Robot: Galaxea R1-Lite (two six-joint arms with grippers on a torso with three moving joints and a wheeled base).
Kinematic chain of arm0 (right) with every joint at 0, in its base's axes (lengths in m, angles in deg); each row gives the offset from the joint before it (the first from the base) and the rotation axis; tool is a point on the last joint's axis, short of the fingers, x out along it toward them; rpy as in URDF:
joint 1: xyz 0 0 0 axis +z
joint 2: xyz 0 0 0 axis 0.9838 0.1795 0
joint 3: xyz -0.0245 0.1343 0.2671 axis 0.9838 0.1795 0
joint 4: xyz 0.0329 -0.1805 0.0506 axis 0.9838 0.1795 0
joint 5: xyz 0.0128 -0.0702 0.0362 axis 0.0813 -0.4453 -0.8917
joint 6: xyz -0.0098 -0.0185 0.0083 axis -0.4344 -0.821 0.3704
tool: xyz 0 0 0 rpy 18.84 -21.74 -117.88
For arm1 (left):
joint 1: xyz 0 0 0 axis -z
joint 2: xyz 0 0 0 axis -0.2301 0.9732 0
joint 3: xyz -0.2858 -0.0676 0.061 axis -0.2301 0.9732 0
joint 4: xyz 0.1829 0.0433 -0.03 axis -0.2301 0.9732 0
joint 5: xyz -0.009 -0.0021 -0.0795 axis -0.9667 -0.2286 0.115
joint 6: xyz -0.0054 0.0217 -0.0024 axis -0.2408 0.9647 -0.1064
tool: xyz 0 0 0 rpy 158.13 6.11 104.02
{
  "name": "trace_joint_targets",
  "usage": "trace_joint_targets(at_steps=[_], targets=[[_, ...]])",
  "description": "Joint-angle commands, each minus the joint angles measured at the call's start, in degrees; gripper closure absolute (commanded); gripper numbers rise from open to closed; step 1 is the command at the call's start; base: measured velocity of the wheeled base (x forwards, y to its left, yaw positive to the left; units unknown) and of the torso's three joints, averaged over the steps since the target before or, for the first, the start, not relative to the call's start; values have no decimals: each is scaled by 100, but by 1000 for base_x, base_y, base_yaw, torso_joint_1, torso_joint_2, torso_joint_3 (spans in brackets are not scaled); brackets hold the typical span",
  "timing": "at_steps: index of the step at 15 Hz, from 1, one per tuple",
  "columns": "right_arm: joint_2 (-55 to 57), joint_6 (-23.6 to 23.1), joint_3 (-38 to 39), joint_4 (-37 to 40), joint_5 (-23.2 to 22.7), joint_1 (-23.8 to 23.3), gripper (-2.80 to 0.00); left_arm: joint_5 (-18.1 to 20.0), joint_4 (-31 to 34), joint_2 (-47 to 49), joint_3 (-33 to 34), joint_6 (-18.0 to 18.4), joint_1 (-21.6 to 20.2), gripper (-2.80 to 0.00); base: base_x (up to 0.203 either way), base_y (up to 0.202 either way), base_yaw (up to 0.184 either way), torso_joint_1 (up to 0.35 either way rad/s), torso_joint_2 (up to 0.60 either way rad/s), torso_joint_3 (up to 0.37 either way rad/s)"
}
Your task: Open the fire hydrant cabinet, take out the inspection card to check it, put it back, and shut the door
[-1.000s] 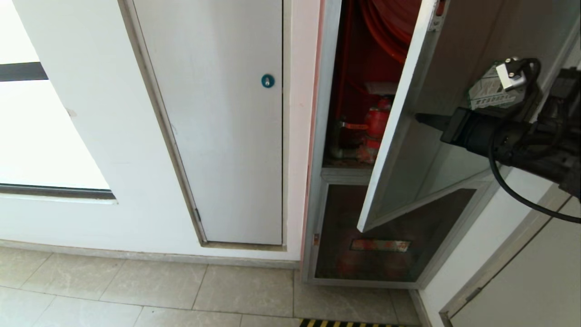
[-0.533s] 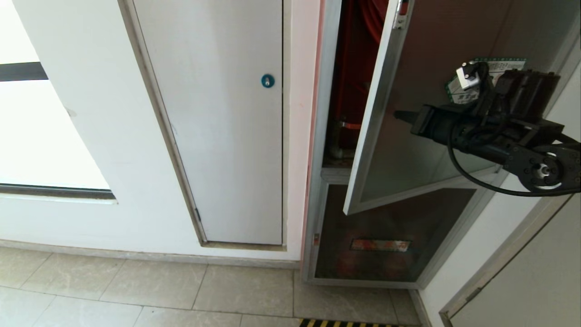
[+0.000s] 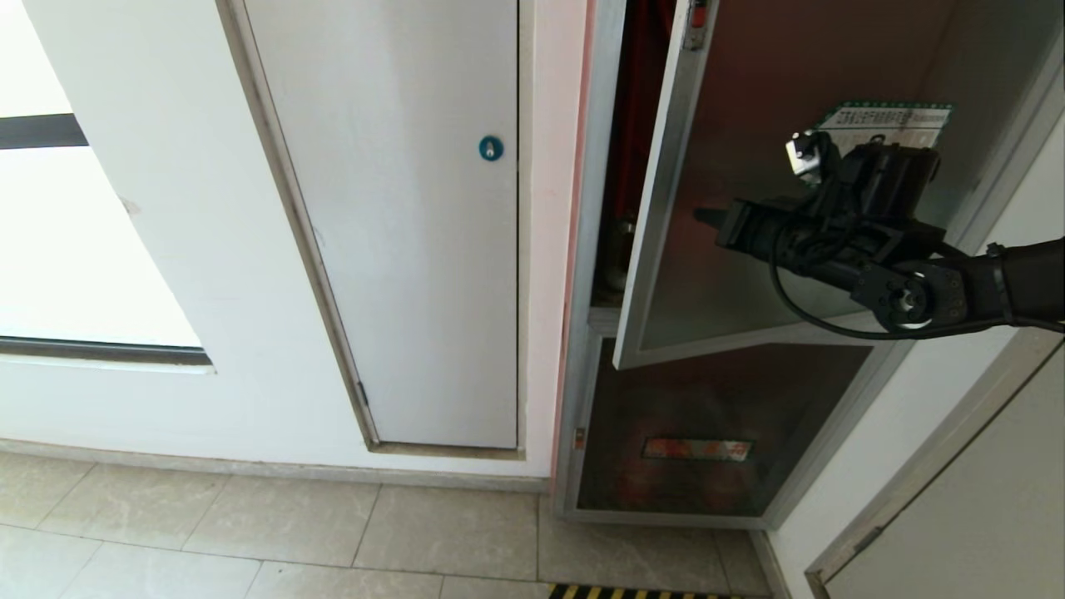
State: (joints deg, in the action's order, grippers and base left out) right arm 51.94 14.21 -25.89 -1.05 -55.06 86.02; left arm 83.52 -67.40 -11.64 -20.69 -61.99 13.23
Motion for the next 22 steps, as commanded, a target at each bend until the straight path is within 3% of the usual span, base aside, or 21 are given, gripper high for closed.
trace_joint_targets(at_steps=[1,7,11,16,22], targets=[[159,9,-140,-13,-14,5,0,-2,-3,6,114,-2,-1,0,0,0,0,0,0,0],[180,18,-370,76,-2,40,0,-2,-3,5,114,-2,-1,0,0,0,0,0,0,0],[-70,26,-120,74,73,40,0,-2,-3,8,114,7,-1,0,0,0,0,0,0,0],[-835,33,728,44,75,40,0,-2,-3,8,114,7,-1,0,0,0,0,0,0,0],[-2566,28,2397,41,273,40,0,-2,-3,8,114,-2,-1,0,0,0,0,0,0,0]])
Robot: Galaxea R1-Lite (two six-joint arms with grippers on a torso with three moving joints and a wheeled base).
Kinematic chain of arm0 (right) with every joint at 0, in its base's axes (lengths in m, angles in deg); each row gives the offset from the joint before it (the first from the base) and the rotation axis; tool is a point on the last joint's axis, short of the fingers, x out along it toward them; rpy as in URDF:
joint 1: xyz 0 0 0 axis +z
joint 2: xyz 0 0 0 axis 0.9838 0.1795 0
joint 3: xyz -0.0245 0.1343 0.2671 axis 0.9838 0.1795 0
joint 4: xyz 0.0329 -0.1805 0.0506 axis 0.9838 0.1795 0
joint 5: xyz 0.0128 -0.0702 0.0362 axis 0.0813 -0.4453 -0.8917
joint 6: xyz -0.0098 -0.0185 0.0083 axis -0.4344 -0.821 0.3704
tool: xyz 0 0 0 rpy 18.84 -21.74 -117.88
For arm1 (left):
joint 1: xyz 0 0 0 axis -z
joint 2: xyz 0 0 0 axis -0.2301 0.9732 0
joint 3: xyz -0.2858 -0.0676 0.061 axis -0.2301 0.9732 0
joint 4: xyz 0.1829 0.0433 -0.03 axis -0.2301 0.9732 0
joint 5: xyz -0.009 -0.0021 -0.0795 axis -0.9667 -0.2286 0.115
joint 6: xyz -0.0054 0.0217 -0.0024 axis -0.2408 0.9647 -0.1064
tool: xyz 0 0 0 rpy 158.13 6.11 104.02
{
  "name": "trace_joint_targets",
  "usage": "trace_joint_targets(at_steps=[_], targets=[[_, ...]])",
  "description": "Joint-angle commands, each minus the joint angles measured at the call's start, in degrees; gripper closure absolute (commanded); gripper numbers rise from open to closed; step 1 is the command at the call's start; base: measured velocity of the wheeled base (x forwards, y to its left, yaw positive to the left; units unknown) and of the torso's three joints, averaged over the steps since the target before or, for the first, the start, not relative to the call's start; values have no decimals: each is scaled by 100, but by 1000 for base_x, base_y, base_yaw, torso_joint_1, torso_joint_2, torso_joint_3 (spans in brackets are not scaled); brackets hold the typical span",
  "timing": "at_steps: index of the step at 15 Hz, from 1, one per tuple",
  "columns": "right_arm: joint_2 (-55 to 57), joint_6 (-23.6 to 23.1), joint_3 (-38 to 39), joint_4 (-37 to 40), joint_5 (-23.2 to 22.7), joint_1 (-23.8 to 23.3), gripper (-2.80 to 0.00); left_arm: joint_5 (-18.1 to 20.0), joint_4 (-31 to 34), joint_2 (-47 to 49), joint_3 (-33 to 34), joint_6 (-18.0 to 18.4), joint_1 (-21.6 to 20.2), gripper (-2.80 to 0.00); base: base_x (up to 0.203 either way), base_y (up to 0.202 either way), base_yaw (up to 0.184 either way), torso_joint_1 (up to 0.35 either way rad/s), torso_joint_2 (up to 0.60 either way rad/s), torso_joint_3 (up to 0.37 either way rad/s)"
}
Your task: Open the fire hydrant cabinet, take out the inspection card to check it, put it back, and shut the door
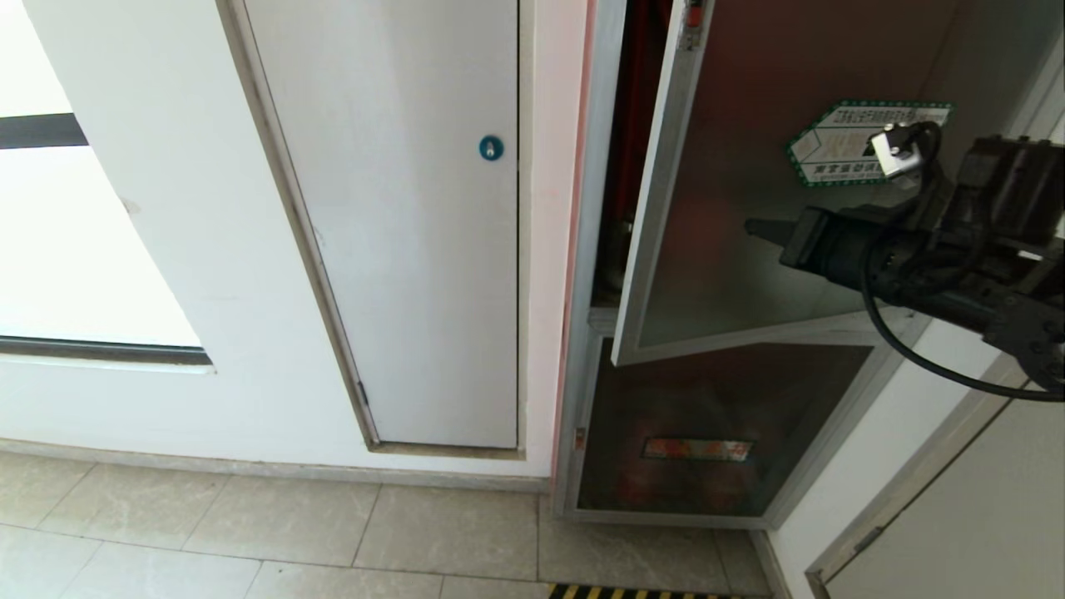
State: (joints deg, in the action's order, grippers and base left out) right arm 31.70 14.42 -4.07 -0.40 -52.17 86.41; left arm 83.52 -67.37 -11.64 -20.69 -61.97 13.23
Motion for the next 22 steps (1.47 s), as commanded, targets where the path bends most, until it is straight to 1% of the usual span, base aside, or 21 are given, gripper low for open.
trace_joint_targets(at_steps=[1,6,10,11,13,15,16,17,19,22], targets=[[-893,2,552,-23,32,-7,0,-2,-6,8,114,-4,-1,0,0,0,0,0,0,0],[-2489,-134,1594,21,213,-73,0,-2,-6,8,114,-4,-1,0,0,0,0,0,0,0],[-3523,-253,2123,68,561,-77,0,-2,-6,8,114,-4,-1,0,0,0,0,0,0,0],[-3795,-259,2192,218,672,-78,0,-2,-6,8,114,-4,-1,0,0,0,0,0,0,0],[-4232,-249,2261,737,1123,-76,0,-2,-6,8,114,1,-1,0,0,0,0,0,0,0],[-4687,-265,2377,861,1365,-78,0,-2,-6,8,114,-4,-1,0,0,0,0,0,0,0],[-4894,-266,2415,912,1470,-126,0,-2,-6,8,114,5,-1,0,0,0,0,0,0,0],[-5114,-272,2459,1041,1575,-310,0,-2,-6,8,114,2,-1,0,0,0,0,0,0,0],[-5623,-278,2516,1382,1625,-476,0,-2,-6,8,114,-4,-1,0,0,0,0,0,0,0],[-6571,-297,2569,2133,1692,-524,0,-2,-6,8,114,-4,-1,0,0,0,0,0,0,0]])
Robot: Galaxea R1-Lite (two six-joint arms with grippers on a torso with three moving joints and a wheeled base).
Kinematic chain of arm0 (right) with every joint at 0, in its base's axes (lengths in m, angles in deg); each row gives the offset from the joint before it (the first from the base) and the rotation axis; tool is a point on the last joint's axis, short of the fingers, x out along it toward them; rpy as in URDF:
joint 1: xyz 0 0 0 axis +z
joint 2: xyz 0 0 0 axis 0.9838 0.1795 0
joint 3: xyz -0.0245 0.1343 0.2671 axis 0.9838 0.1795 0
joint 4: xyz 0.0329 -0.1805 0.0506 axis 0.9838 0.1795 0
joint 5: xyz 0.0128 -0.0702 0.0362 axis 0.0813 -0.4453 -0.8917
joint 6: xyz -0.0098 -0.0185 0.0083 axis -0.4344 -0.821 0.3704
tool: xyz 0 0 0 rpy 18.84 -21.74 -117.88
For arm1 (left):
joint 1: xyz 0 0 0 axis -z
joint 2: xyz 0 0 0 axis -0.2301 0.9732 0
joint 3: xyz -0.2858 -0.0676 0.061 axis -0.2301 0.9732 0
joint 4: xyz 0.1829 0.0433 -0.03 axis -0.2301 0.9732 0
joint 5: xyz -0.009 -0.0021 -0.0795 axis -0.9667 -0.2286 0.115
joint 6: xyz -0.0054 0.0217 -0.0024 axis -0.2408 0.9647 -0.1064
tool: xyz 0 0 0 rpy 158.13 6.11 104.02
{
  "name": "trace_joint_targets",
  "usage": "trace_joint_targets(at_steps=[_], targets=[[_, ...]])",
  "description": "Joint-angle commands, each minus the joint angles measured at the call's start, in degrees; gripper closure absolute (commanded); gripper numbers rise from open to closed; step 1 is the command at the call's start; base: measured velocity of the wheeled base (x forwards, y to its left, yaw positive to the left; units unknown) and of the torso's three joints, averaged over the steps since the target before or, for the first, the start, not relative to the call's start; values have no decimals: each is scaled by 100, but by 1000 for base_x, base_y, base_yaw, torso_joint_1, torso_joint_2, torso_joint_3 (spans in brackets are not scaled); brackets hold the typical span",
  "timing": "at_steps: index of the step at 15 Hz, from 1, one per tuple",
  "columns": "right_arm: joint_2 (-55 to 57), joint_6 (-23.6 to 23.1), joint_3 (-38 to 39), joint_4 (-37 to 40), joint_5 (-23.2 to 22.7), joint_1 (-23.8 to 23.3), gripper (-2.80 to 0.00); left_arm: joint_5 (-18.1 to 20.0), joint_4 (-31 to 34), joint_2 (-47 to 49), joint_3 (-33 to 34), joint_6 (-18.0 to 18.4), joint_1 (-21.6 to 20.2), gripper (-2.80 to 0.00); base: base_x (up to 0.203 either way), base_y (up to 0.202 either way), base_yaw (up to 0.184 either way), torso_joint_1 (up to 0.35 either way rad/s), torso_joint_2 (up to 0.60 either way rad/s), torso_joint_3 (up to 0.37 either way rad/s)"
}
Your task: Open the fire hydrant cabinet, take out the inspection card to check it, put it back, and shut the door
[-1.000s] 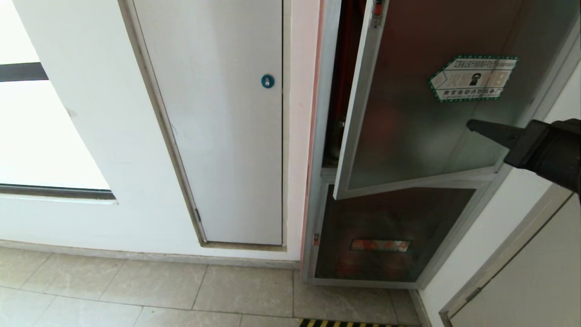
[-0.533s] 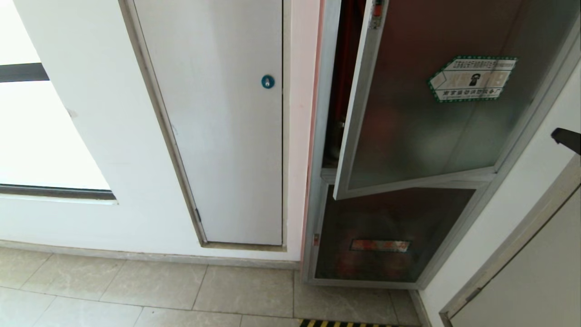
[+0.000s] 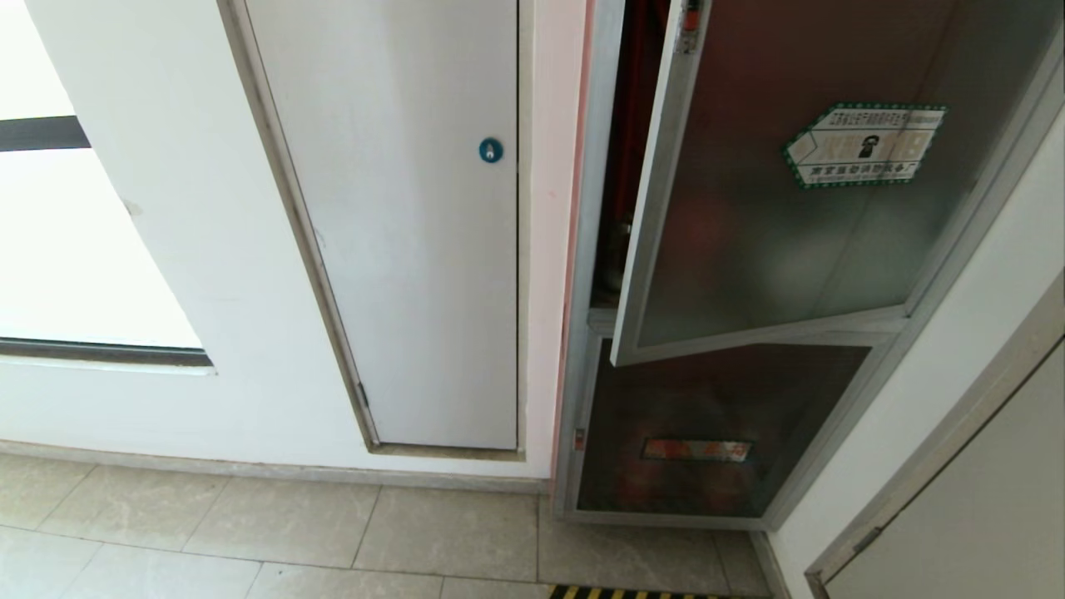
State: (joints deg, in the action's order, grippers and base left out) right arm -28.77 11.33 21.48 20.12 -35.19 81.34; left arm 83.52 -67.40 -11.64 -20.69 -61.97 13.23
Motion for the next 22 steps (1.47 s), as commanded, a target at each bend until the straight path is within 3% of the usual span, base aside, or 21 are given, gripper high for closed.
trace_joint_targets(at_steps=[1,4,7,13,22], targets=[[-821,-20,25,346,37,-23,0,-2,-3,7,114,-4,-1,0,0,0,0,0,0,0],[-1678,-169,106,1083,96,-27,0,-2,-3,8,114,-2,-1,0,0,0,0,0,0,0],[-2316,-605,578,1461,-14,-28,0,-2,-3,8,114,-4,-1,0,0,0,0,0,0,0],[-3186,-1419,1682,1511,-63,-71,0,-2,-3,8,114,-4,-1,0,0,0,0,0,0,0],[-3406,-1995,3033,1326,-34,-72,0,-2,-3,8,114,-4,-1,0,0,0,0,0,0,0]])
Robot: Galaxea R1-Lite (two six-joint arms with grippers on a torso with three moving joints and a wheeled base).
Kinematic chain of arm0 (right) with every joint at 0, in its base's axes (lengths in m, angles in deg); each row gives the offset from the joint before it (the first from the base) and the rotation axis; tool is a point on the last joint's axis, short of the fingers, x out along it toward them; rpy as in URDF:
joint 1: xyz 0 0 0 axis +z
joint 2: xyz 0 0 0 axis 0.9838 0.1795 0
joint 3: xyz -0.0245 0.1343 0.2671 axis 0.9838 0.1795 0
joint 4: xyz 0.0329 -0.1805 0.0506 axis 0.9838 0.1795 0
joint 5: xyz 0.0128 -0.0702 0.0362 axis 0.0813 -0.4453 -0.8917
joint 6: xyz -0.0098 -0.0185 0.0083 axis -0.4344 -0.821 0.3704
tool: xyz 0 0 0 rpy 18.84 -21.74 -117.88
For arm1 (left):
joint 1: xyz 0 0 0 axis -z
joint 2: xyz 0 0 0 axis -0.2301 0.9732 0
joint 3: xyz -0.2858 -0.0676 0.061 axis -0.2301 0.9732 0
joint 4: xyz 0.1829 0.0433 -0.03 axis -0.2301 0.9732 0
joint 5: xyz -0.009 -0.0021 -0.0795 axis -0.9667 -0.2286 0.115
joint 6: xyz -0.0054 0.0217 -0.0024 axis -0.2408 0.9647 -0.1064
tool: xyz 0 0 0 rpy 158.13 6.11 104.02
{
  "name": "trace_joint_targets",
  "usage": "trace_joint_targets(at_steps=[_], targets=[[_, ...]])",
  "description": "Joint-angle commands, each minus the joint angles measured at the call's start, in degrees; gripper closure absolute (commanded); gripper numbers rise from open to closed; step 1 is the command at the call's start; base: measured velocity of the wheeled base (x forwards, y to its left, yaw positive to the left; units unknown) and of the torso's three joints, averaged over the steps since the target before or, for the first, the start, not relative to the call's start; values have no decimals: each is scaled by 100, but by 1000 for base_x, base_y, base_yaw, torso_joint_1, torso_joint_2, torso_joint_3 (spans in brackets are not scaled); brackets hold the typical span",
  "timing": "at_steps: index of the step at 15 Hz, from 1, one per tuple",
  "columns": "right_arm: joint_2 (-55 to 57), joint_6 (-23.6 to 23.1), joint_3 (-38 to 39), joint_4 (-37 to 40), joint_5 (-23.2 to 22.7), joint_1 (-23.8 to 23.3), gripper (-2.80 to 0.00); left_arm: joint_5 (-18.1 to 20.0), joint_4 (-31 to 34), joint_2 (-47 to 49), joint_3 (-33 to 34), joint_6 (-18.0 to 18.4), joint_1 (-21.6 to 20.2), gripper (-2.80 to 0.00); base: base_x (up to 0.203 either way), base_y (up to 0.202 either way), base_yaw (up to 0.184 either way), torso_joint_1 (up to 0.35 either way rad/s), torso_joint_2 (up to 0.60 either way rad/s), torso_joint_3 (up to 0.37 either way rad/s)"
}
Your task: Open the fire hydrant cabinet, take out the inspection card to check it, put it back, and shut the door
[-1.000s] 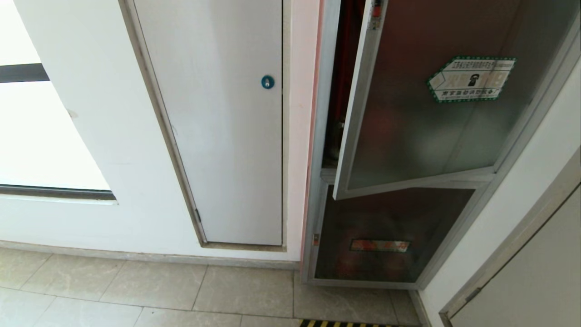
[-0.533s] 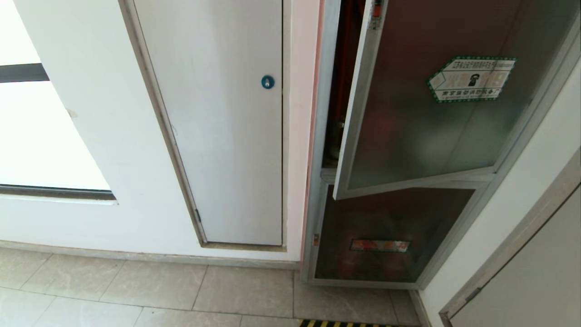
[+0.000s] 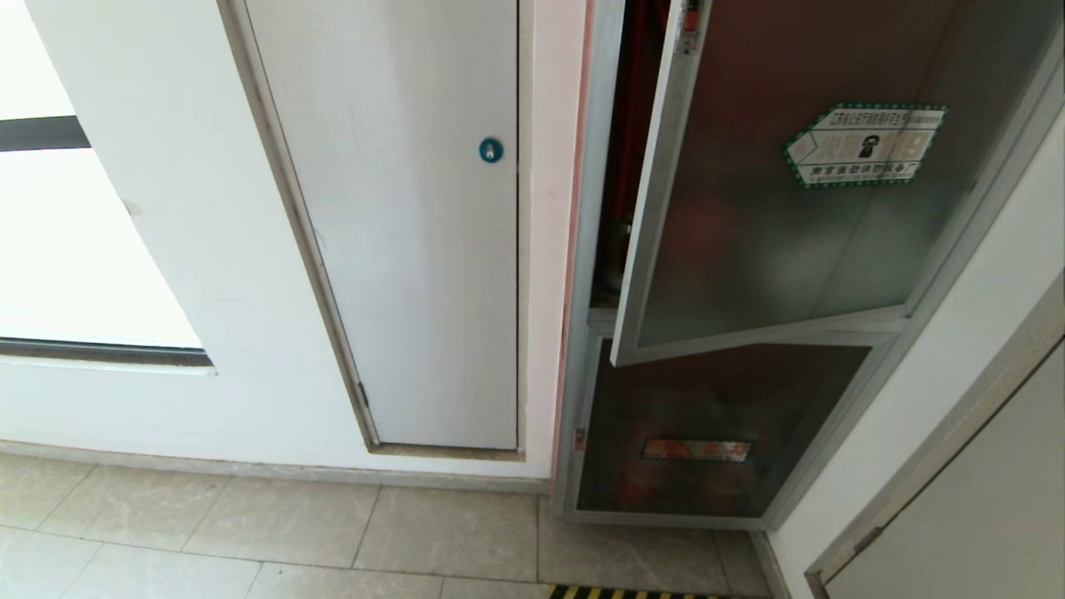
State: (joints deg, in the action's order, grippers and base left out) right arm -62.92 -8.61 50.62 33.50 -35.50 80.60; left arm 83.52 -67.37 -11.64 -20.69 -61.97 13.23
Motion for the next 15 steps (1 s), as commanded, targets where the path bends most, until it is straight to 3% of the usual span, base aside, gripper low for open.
trace_joint_targets(at_steps=[1,15], targets=[[9,-19,254,-165,-2,3,0,-2,-6,7,114,-4,-1,0,0,0,0,0,0,0],[9,129,425,182,-46,3,0,-2,-6,8,114,-4,-1,0,0,0,0,0,0,0]])
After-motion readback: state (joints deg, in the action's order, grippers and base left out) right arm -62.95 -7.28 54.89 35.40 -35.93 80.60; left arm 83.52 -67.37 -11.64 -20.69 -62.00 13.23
